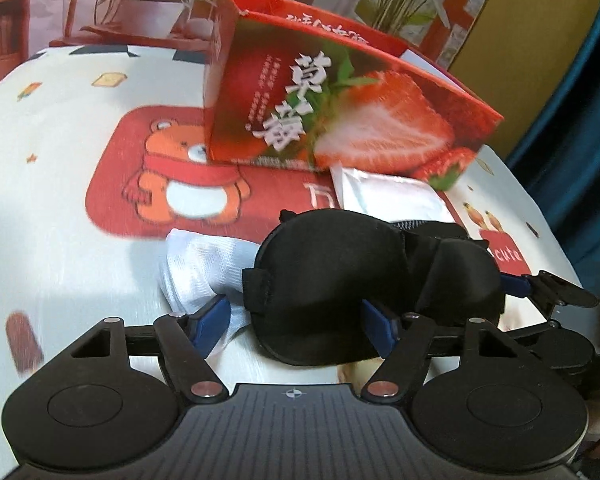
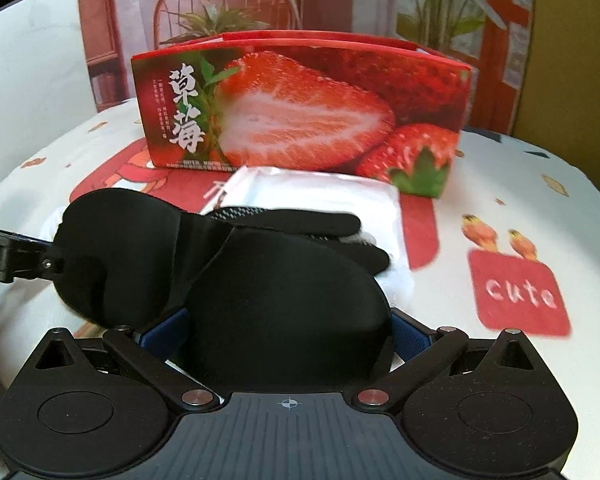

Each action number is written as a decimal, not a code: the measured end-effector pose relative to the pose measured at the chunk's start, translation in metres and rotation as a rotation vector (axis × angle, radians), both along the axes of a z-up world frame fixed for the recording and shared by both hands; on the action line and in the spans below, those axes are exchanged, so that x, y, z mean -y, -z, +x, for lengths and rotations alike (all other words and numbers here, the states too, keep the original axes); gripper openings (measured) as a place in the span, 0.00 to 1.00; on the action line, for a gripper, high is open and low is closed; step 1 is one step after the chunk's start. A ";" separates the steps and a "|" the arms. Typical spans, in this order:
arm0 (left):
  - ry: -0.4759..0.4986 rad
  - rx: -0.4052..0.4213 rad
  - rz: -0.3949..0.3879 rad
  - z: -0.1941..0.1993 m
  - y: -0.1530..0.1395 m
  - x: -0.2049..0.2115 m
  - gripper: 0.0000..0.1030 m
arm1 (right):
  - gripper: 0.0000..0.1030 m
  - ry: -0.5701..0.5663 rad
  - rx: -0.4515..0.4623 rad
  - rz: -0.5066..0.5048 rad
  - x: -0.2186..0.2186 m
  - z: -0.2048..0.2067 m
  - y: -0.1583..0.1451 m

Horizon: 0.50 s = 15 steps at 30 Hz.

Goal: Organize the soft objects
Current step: 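Move both grippers down to the black eye mask on the table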

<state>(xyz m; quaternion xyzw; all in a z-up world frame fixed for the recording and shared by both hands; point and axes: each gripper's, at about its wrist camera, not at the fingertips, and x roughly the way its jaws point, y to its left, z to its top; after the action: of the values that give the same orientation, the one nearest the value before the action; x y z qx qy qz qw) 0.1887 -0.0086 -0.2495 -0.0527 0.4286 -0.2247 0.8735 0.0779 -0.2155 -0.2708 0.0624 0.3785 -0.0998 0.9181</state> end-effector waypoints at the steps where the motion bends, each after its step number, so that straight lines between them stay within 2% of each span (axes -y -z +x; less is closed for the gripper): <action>1: 0.000 0.004 0.004 0.004 0.000 0.001 0.72 | 1.00 -0.005 0.005 -0.004 0.000 0.005 0.000; 4: -0.002 0.034 0.009 0.011 0.001 0.004 0.72 | 1.00 -0.017 0.019 -0.022 0.001 0.017 0.000; 7: 0.016 0.078 0.024 0.003 0.004 0.008 0.72 | 1.00 -0.025 0.039 -0.038 0.000 0.016 0.000; 12: 0.075 0.124 0.101 -0.012 0.004 0.020 0.72 | 1.00 -0.021 0.059 -0.026 0.000 0.012 0.001; 15: 0.092 0.125 0.100 -0.016 0.003 0.020 0.63 | 1.00 -0.022 0.062 -0.027 0.000 0.012 0.002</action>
<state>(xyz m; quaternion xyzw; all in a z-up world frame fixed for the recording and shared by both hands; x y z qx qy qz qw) 0.1727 -0.0284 -0.2524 0.0249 0.3861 -0.2455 0.8888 0.0895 -0.2154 -0.2723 0.0488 0.3493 -0.0930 0.9311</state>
